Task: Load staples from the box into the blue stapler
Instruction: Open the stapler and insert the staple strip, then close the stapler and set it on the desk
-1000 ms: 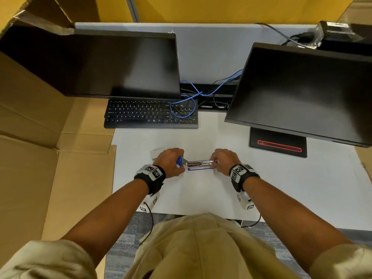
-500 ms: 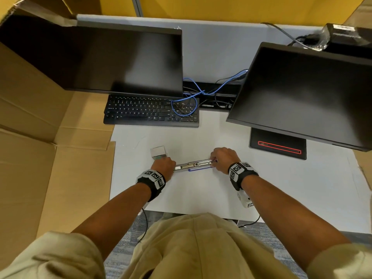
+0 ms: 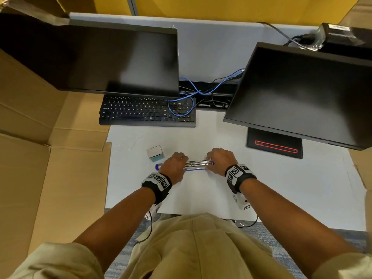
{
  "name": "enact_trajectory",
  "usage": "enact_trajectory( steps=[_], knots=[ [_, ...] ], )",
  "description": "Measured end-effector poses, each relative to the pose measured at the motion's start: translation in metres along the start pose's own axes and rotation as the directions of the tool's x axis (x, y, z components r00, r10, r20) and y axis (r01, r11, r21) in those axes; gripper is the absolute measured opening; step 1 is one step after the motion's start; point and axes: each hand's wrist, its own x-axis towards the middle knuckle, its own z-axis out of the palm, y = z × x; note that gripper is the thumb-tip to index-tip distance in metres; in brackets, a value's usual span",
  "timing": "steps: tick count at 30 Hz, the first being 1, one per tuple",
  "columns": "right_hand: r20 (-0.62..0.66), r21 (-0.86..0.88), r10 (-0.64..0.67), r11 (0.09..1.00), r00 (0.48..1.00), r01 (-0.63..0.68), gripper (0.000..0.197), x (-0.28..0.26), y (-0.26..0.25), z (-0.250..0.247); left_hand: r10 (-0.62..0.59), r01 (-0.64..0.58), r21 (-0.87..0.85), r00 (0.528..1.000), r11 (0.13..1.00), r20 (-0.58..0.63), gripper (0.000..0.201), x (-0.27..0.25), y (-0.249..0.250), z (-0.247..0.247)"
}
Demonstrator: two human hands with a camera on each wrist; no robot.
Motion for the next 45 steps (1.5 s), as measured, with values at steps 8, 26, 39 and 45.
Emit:
enact_trajectory(
  steps=[8,26,39,45],
  knots=[
    [-0.06,0.646,0.275,0.743,0.96,-0.173,0.031,0.008,-0.015,-0.002,-0.252,0.256,-0.674,0.962,0.692,0.107,0.016,0.004,0.024,-0.001],
    [0.021,0.798,0.184,0.589,0.983,-0.128,0.02,0.008,-0.019,0.011,-0.41,0.382,-0.841,0.886,0.384,0.215,0.009,0.016,0.019,-0.02],
    [-0.153,0.212,-0.164,0.958,0.975,0.195,0.026,-0.004,-0.014,0.009,-0.388,0.373,-0.766,0.905,0.524,0.175,0.008,0.011,0.014,-0.015],
    [-0.13,0.216,-0.117,0.966,0.985,0.143,0.026,-0.001,-0.009,0.014,-0.186,0.19,-0.287,0.982,0.939,0.041,0.031,0.002,0.005,-0.015]
  ],
)
